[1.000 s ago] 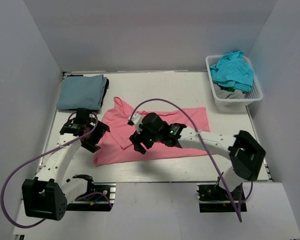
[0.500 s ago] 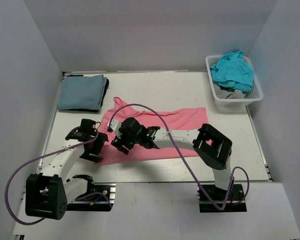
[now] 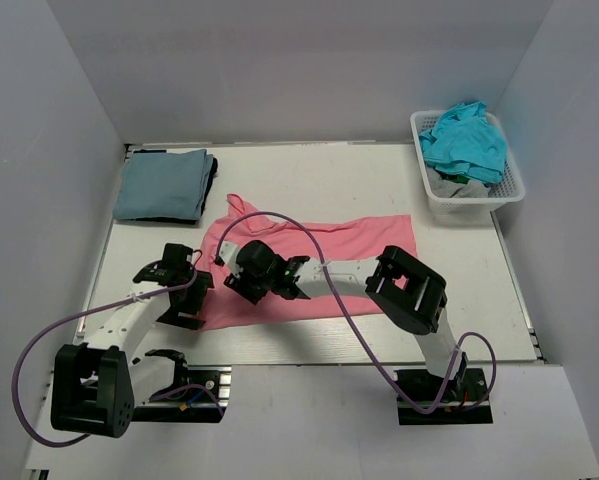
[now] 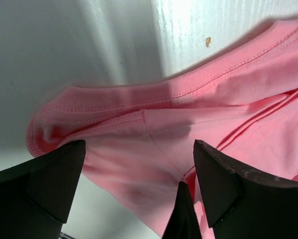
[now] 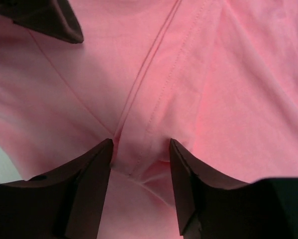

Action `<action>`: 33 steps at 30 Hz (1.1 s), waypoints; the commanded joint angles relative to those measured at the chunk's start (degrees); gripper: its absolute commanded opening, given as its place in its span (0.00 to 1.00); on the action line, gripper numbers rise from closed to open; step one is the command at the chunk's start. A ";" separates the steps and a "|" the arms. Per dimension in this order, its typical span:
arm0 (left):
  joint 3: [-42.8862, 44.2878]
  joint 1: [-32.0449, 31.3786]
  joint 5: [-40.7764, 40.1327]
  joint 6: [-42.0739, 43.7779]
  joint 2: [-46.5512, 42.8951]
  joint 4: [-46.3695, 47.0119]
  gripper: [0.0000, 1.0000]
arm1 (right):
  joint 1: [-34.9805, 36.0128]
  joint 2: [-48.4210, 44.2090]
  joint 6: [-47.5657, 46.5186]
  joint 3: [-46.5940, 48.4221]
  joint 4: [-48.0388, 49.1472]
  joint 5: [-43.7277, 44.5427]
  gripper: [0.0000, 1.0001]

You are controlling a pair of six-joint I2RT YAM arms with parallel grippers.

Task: Fold and stack the t-shirts
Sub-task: Fold the flattened tshirt in 1/3 of the way

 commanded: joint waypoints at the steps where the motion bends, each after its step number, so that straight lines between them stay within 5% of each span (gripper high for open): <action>1: -1.15 0.35 -1.80 -0.94 -0.25 0.30 1.00 | -0.06 -0.53 1.20 -0.19 2.28 2.76 0.54; 5: -1.67 0.35 -1.80 -0.94 0.80 0.30 1.00 | -0.06 -2.46 2.87 -1.51 4.21 2.32 0.40; 6: -1.67 0.35 -1.80 -0.94 0.80 0.82 1.00 | -0.06 -2.55 3.14 -1.78 4.47 2.32 0.24; 9: -1.67 0.35 -1.27 -0.94 1.86 0.83 1.00 | -0.15 -2.73 3.58 -1.17 4.75 3.72 0.00; 33: -2.82 0.35 -0.66 0.11 5.64 0.31 1.00 | -8.14 2.02 15.87 6.75 -2.99 7.85 0.00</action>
